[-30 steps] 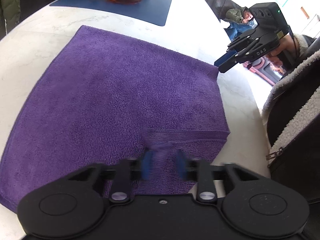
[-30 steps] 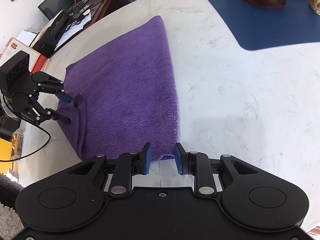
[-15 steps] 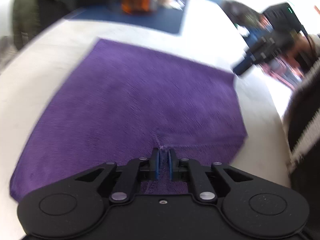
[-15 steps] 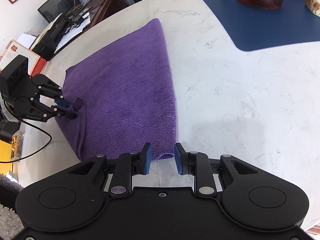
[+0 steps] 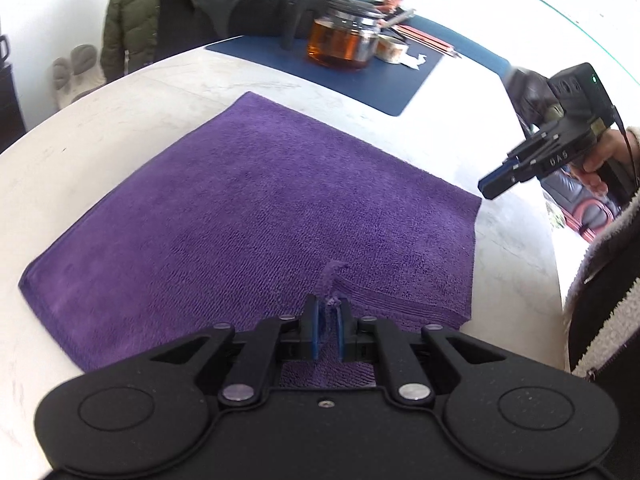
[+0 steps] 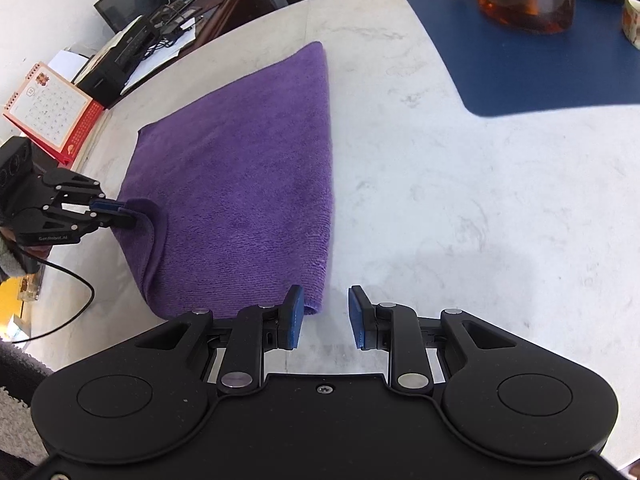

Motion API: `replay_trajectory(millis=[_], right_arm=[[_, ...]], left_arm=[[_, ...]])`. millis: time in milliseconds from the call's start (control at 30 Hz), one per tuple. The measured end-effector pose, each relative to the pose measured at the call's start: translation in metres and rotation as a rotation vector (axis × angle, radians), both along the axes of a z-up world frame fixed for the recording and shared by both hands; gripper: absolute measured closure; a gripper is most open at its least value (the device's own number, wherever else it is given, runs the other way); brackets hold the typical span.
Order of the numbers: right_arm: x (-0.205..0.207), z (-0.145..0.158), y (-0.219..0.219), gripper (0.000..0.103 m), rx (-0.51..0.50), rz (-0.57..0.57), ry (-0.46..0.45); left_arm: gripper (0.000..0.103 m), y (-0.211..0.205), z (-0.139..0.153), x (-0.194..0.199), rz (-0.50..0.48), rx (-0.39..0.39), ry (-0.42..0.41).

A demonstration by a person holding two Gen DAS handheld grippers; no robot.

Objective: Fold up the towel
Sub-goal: 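Lift the hem with the left gripper while the right gripper closes on the towel edge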

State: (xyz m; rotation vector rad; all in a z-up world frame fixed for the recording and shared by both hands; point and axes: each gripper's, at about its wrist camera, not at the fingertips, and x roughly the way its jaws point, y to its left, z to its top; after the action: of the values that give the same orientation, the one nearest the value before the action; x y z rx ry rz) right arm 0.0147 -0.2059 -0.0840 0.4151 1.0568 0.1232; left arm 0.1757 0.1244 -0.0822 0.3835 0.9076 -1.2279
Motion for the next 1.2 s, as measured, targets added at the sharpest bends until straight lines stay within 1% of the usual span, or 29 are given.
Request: replay_trajectory(millis=[233,333,467,567,633,800,900,933,967,1000,1033,1067,1100,1200], right_arm=[[0.004,-0.012,0.006,0.079,0.023,-0.017,0.013],[0.004,-0.009,0.008,0.079,0.045,-0.032,0.000],[0.000,-0.001,0.007,0.067,0.075,-0.059,-0.023],[-0.001,-0.001,0.006,0.065,0.097,-0.081,-0.018],[0.003,-0.005,0.007,0.065,0.079,-0.085,0.001],[0.006,-0.008,0.013,0.065,0.065,-0.061,0.007],[0.008,-0.010,0.016,0.067,0.056,-0.046,0.010],[0.009,-0.011,0.017,0.069,0.053,-0.041,0.011],[0.009,-0.012,0.018,0.074,0.050,-0.036,0.013],[0.010,-0.012,0.020,0.076,0.047,-0.031,0.014],[0.010,-0.013,0.021,0.080,0.044,-0.027,0.015],[0.011,-0.014,0.022,0.088,0.042,-0.022,0.016],[0.012,-0.015,0.023,0.092,0.039,-0.017,0.017],[0.014,-0.017,0.026,0.097,0.030,-0.002,0.021]], left_arm=[[0.095,0.007,0.005,0.002,0.035,-0.004,-0.010],[0.095,0.010,0.006,0.002,0.036,-0.008,-0.010],[0.095,0.013,0.005,0.002,0.028,-0.015,-0.002],[0.095,0.014,0.004,0.002,0.024,-0.022,0.005],[0.095,0.015,0.003,0.002,0.023,-0.026,0.007],[0.095,0.017,0.004,0.002,0.015,-0.032,0.009],[0.095,0.017,0.004,0.003,0.015,-0.038,0.008],[0.095,0.017,0.004,0.003,0.014,-0.039,0.008],[0.095,0.016,0.003,0.003,0.013,-0.041,0.008],[0.095,0.015,0.003,0.003,0.012,-0.043,0.008],[0.095,0.015,0.003,0.003,0.012,-0.044,0.009],[0.095,0.014,0.002,0.003,0.012,-0.046,0.011],[0.095,0.014,0.002,0.002,0.014,-0.048,0.013],[0.095,0.016,0.001,0.002,0.024,-0.057,0.017]])
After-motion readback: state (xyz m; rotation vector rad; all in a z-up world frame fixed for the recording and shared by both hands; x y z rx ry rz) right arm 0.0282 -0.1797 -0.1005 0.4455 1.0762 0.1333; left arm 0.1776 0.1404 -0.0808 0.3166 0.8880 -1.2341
